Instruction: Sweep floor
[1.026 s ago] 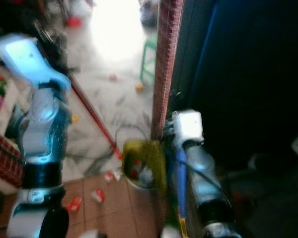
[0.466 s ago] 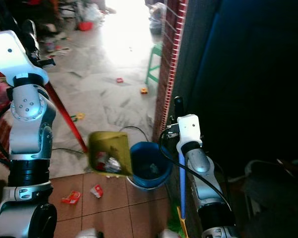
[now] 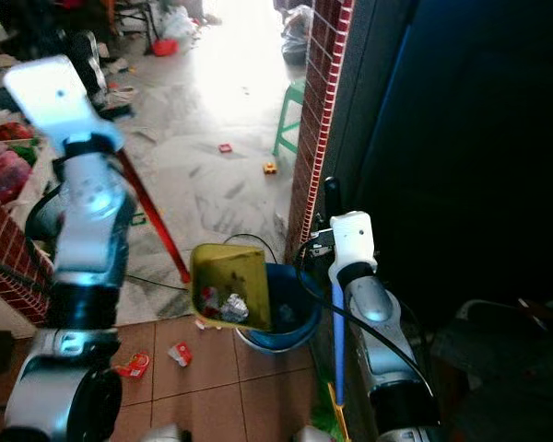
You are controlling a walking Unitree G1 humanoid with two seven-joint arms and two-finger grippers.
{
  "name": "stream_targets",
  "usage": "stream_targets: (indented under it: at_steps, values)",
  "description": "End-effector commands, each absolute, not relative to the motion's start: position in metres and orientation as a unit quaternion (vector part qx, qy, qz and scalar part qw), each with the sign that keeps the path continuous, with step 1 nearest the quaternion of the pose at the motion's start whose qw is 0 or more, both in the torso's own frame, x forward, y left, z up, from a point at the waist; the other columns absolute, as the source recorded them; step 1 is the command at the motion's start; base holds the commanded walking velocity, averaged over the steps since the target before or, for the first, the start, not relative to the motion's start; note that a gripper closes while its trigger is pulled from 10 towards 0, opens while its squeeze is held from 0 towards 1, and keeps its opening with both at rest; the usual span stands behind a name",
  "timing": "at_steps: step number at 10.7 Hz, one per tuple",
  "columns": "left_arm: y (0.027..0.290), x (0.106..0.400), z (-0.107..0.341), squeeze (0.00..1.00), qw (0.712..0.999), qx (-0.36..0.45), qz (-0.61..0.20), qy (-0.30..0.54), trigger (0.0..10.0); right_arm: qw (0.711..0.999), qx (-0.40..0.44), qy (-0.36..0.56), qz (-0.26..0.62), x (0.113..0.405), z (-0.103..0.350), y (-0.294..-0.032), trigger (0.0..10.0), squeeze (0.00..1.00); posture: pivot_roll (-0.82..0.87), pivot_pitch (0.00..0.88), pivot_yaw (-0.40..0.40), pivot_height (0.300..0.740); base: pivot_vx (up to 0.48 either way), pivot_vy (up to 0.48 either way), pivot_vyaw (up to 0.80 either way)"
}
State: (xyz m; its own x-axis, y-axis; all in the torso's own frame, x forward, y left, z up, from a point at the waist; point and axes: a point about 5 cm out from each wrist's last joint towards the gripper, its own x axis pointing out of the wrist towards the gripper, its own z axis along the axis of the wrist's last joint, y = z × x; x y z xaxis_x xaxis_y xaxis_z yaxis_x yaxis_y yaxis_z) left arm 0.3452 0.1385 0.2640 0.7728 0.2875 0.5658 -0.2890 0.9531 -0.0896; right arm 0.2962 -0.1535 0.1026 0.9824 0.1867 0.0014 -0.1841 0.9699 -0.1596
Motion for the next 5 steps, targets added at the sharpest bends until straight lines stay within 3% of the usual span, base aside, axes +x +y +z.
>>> stream_targets:
  at_steps: [1, 5]
  values:
    - [0.126, 0.34, 0.287, 0.0, 0.917, 0.012, 0.146, -0.37, 10.0, 0.991, -0.086, -0.031, 0.095, 0.296, 0.116, -0.155, 10.0, 0.0, -0.13, 0.0, 0.004, 0.74, 0.0, 0.0, 0.0]
    - [0.072, 0.346, 0.284, 0.0, 0.906, 0.033, 0.074, -0.416, 10.0, 0.993, -0.087, -0.043, 0.064, 0.282, 0.127, -0.167, 10.0, 0.0, -0.22, 0.036, 0.058, 0.74, 0.0, 0.0, 0.0]
